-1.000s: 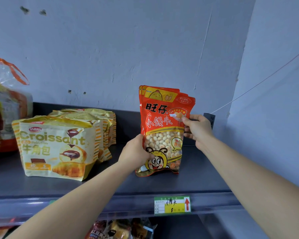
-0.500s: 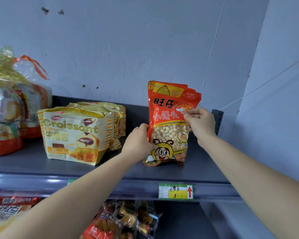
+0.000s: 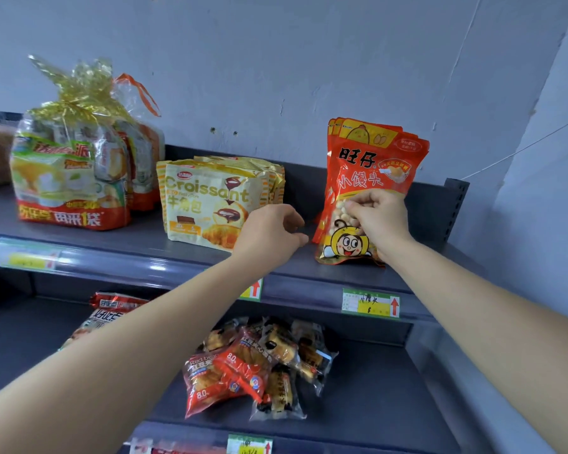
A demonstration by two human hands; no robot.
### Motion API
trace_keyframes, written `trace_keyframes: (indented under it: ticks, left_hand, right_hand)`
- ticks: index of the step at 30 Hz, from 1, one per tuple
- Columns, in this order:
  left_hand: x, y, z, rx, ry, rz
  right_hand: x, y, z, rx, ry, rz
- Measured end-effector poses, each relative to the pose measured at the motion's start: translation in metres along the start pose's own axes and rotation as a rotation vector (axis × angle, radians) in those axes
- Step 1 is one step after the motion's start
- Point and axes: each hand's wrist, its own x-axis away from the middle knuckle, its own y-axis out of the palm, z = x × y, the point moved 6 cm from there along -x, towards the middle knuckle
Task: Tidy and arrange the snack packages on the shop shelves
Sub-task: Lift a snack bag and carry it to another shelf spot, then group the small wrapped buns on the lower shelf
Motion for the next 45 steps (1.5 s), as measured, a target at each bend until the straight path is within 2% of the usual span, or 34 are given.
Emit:
trace_keyframes:
  ticks: [8, 13, 16, 24, 32, 40, 45]
  left_hand:
    - [0.068, -0.036, -0.024, 0.077, 0.014, -0.042]
    - [0.117, -0.041, -0.057, 0.066, -0.039, -0.126]
    - [0.140, -0.035, -0.085, 0.073, -0.106, -0.188]
    - [0.183, 0.008, -0.168, 0.016, -0.337, -0.333]
    - [0.186, 0.063, -0.236, -0.046, -0.495, -0.386]
    - [0.163, 0.119, -0.277, -0.125, -0.551, -0.342]
    - [0.144, 0.143, -0.310, -0.344, -0.590, -0.454]
  right_hand:
    - [0.088, 0.024, -0.019, 0.001, -0.008, -0.030]
    - [0.150, 0.031, -0.020, 0.074, -0.030, 0.048]
    - [0.181, 0.039, -0.008, 0.100, 0.008, 0.027]
    - [0.234, 0.076, 0.073, 0.212, 0.205, -0.111]
    - [0.234, 0.108, 0.172, 0.256, 0.428, -0.204]
    - [0.219, 0.168, 0.247, 0.203, 0.569, -0.396]
    - [0.209, 0.202, 0.268, 0.168, 0.693, -0.385]
